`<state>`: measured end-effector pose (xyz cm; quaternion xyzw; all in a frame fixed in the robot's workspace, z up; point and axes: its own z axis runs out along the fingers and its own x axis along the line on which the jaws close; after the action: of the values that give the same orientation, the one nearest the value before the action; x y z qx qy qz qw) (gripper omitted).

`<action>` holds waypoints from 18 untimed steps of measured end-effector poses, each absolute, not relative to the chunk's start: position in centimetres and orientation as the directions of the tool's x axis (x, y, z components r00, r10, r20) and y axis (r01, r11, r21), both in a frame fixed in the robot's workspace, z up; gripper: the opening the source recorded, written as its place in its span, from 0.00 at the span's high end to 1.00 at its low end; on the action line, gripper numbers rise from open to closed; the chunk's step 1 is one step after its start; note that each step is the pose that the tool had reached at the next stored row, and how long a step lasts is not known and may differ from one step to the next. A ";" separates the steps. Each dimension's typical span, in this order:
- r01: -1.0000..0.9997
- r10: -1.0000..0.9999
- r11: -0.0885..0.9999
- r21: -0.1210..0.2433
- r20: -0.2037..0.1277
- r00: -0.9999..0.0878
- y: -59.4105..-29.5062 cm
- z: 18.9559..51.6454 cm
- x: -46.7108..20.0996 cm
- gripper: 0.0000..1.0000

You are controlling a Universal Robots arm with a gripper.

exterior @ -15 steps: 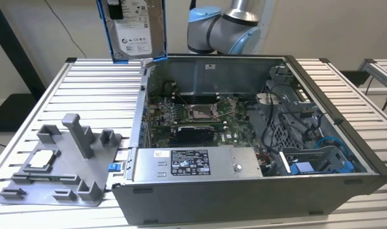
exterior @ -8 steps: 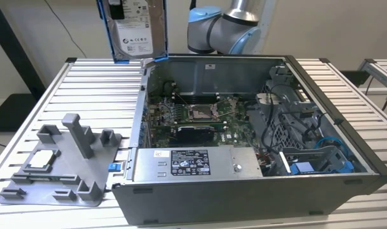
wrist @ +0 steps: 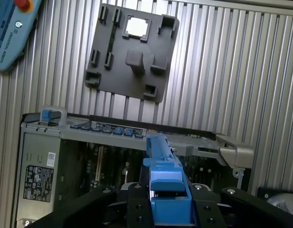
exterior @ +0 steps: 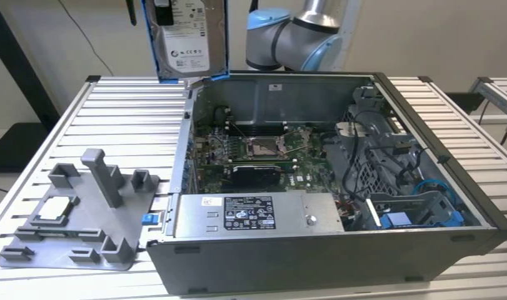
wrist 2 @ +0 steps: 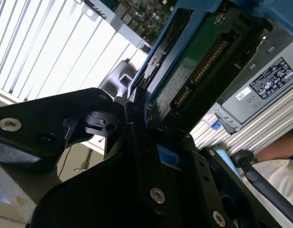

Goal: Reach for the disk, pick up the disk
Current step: 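Pick up the disk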

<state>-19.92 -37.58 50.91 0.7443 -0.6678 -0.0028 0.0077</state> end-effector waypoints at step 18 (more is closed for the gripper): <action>-0.994 -0.994 -0.108 0.015 0.006 0.108 -37.6 50.9 -15.9 1.00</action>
<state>-15.89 -37.58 50.91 0.7443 -0.6678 -0.0029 0.0077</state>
